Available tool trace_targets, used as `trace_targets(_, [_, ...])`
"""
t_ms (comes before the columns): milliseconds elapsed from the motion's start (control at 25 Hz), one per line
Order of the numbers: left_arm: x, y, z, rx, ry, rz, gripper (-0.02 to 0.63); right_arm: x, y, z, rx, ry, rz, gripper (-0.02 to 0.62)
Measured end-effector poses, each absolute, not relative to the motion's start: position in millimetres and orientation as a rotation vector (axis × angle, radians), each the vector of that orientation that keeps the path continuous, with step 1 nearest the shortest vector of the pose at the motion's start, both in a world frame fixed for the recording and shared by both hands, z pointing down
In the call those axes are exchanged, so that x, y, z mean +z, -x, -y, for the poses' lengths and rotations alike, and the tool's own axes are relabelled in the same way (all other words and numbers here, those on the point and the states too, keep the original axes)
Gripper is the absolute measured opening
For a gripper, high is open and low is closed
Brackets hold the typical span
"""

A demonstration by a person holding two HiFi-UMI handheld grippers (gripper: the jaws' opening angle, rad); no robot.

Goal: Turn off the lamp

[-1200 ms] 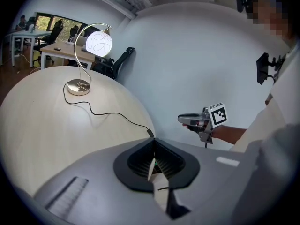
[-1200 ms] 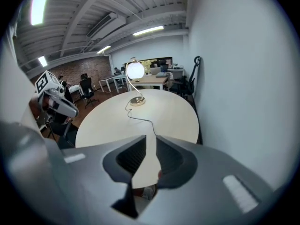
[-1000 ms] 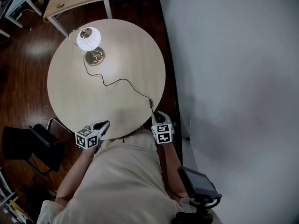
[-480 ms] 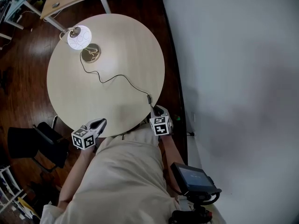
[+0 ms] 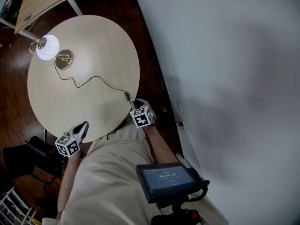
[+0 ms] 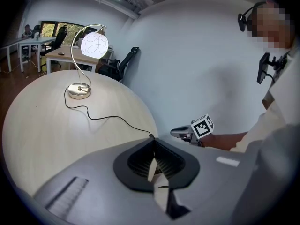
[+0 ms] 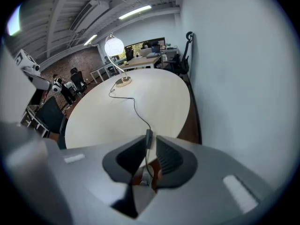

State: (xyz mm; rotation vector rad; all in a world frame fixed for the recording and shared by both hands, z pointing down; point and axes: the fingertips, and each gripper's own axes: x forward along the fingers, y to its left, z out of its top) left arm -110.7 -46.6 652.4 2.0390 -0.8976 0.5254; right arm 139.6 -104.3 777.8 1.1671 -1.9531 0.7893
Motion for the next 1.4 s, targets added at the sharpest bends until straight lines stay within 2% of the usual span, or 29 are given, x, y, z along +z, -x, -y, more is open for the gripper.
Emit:
trace_targets(640, [651,96,50,0.52,-2.046,0.93,0.005,783,-129,122,0.755,-1.09,1.998,0.071])
trace_targets(880, [651,108,47,0.498,-2.014,0.974,0.005,816,-121,121,0.792,-1.035,1.974,0.138])
trace_targets(1400, [652,151,28,0.442,-1.9,1.124,0.005,891,-113,130,0.959,-1.011,1.824,0.164])
